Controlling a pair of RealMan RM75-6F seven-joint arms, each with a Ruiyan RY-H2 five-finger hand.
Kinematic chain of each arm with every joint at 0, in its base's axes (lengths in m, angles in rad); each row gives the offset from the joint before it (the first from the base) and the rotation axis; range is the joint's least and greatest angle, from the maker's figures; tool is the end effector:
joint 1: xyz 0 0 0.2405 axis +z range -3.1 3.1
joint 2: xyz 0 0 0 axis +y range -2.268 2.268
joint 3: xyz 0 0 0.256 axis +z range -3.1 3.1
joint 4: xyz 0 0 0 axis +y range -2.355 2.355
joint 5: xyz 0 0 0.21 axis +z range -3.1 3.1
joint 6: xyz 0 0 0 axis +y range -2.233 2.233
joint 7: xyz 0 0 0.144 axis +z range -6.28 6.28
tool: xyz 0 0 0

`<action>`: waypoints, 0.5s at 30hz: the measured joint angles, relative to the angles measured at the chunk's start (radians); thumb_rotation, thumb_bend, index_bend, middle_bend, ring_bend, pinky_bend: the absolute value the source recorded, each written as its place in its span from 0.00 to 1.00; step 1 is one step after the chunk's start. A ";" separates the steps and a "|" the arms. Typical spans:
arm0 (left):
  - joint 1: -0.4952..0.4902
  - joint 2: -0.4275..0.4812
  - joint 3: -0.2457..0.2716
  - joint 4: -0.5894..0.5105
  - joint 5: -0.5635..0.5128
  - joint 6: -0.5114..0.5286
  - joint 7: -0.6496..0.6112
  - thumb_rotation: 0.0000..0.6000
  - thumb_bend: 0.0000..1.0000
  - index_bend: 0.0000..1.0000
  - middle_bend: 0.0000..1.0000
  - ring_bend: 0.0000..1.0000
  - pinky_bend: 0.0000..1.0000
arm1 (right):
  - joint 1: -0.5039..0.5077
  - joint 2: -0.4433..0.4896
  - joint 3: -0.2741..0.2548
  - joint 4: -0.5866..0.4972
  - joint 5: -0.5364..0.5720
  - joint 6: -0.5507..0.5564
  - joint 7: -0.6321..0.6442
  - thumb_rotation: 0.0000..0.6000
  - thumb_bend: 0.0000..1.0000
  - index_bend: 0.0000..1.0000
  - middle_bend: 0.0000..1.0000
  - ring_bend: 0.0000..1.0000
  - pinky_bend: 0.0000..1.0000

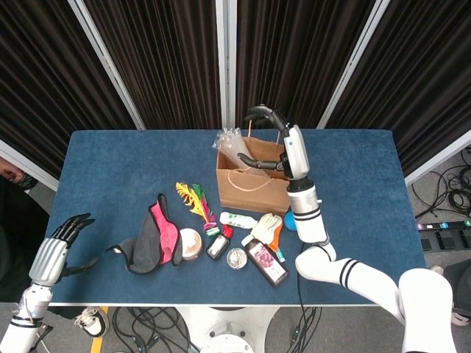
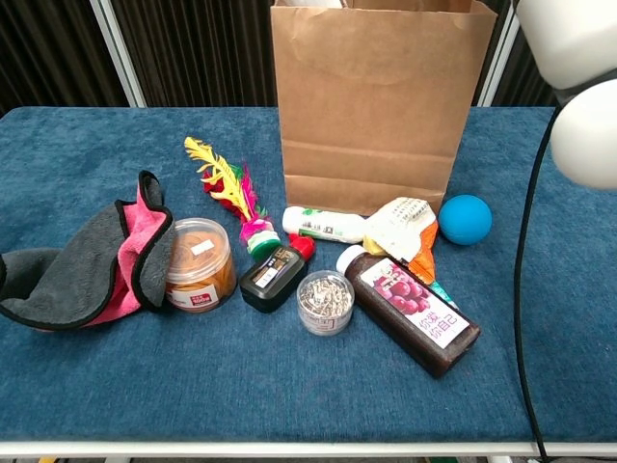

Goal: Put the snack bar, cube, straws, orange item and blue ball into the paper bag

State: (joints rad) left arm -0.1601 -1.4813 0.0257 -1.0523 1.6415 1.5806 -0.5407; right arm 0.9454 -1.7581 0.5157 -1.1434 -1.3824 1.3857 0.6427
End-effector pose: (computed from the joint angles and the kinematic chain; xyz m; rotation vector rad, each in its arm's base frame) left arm -0.3393 0.1954 0.0827 -1.4424 -1.0795 -1.2930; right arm -0.0259 -0.4145 0.0629 1.1831 -1.1151 2.2773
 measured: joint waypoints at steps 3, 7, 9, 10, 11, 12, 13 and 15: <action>-0.002 -0.001 -0.001 -0.006 0.000 -0.002 0.000 1.00 0.24 0.24 0.23 0.15 0.24 | -0.015 0.041 -0.007 -0.079 -0.029 0.025 -0.031 1.00 0.00 0.26 0.37 0.24 0.38; -0.001 0.000 0.000 -0.011 -0.001 -0.001 0.003 1.00 0.24 0.24 0.23 0.15 0.24 | -0.061 0.129 -0.048 -0.208 -0.076 0.044 -0.132 1.00 0.00 0.29 0.39 0.28 0.38; 0.000 0.000 0.001 -0.013 -0.001 -0.001 0.004 1.00 0.24 0.24 0.23 0.15 0.24 | -0.095 0.191 -0.086 -0.281 -0.098 0.046 -0.219 1.00 0.00 0.32 0.40 0.31 0.39; 0.000 -0.001 0.001 -0.016 -0.001 -0.001 0.003 1.00 0.24 0.24 0.23 0.15 0.24 | -0.111 0.219 -0.104 -0.311 -0.106 0.044 -0.261 1.00 0.00 0.33 0.41 0.31 0.39; 0.000 -0.001 0.001 -0.020 -0.001 -0.001 0.001 1.00 0.24 0.24 0.23 0.15 0.24 | -0.129 0.249 -0.125 -0.342 -0.113 0.041 -0.305 1.00 0.00 0.33 0.41 0.31 0.39; 0.000 -0.001 0.001 -0.024 0.000 -0.001 0.001 1.00 0.24 0.24 0.23 0.15 0.24 | -0.154 0.292 -0.156 -0.383 -0.121 0.034 -0.367 1.00 0.00 0.33 0.41 0.31 0.39; -0.001 -0.001 0.002 -0.027 0.002 0.000 0.002 1.00 0.24 0.24 0.23 0.15 0.24 | -0.174 0.326 -0.183 -0.415 -0.127 0.027 -0.413 1.00 0.00 0.33 0.41 0.31 0.39; -0.003 -0.001 0.002 -0.033 0.008 0.003 0.009 1.00 0.24 0.24 0.23 0.15 0.24 | -0.227 0.411 -0.257 -0.491 -0.146 0.014 -0.513 1.00 0.00 0.33 0.41 0.31 0.39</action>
State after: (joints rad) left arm -0.1630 -1.4823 0.0281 -1.0852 1.6493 1.5833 -0.5319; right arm 0.7184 -1.3474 0.2592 -1.6346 -1.5286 1.3997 0.1298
